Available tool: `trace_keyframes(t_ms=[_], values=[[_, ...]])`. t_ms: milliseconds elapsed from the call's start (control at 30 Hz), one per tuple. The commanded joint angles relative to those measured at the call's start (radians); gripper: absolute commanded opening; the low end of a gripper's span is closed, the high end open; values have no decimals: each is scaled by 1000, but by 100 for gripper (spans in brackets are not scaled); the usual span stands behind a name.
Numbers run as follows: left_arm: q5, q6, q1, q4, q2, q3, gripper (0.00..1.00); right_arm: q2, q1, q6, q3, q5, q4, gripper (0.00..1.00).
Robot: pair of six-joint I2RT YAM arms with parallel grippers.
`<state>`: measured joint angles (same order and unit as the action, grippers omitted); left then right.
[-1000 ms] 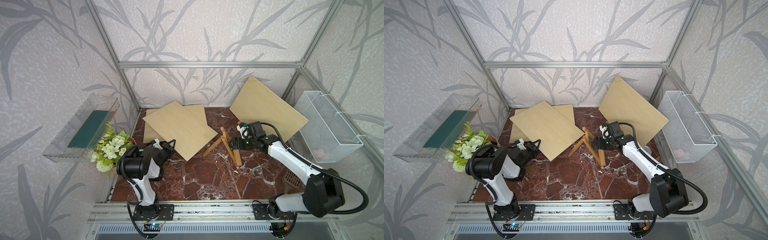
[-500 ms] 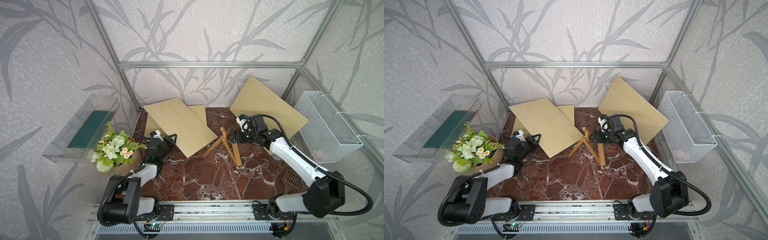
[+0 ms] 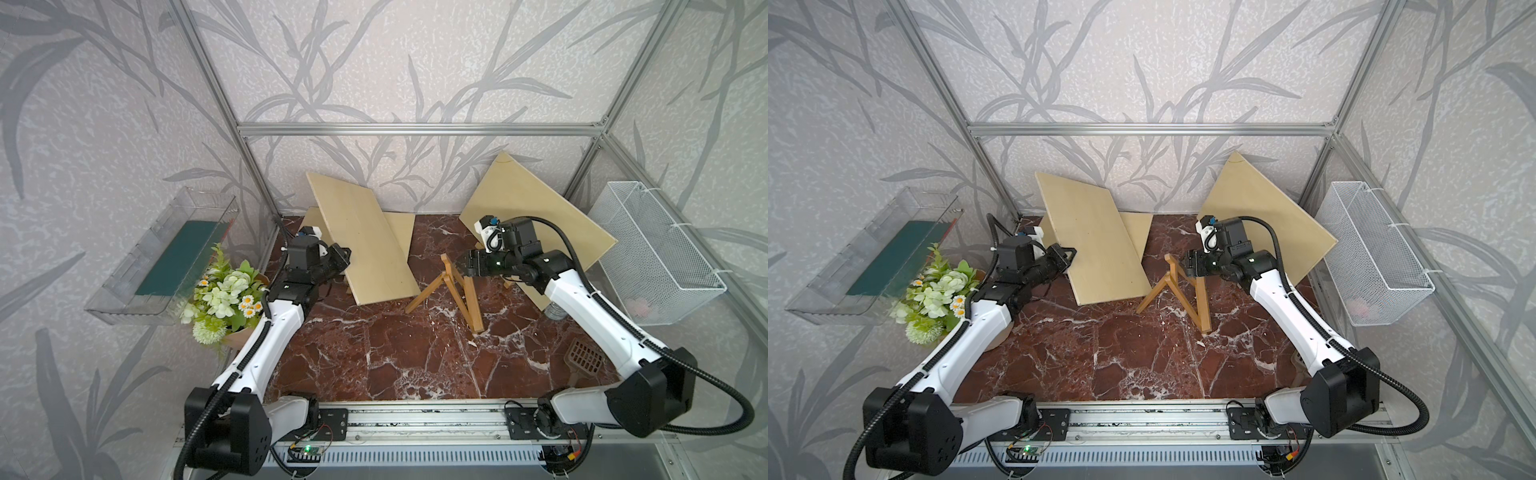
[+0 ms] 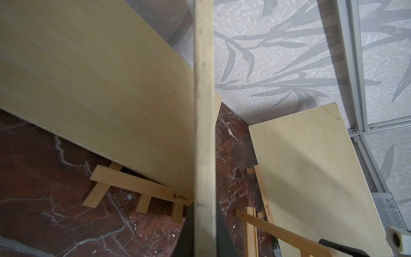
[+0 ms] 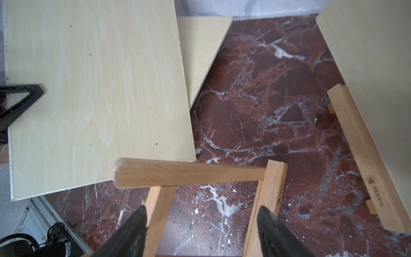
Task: Assemble the easel
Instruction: Pick up the drawing board.
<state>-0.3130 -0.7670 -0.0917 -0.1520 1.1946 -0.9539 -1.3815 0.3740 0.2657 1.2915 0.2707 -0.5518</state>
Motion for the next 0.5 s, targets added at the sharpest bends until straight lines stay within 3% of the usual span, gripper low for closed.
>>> trace_keyframes(t_ms=[0, 467], values=[[-11, 90, 10, -1, -31, -131, 0, 20, 3, -56, 66, -62, -41, 77], [13, 196, 11, -242, -35, -501, 0, 16, 3, -57, 84, -86, -30, 79]])
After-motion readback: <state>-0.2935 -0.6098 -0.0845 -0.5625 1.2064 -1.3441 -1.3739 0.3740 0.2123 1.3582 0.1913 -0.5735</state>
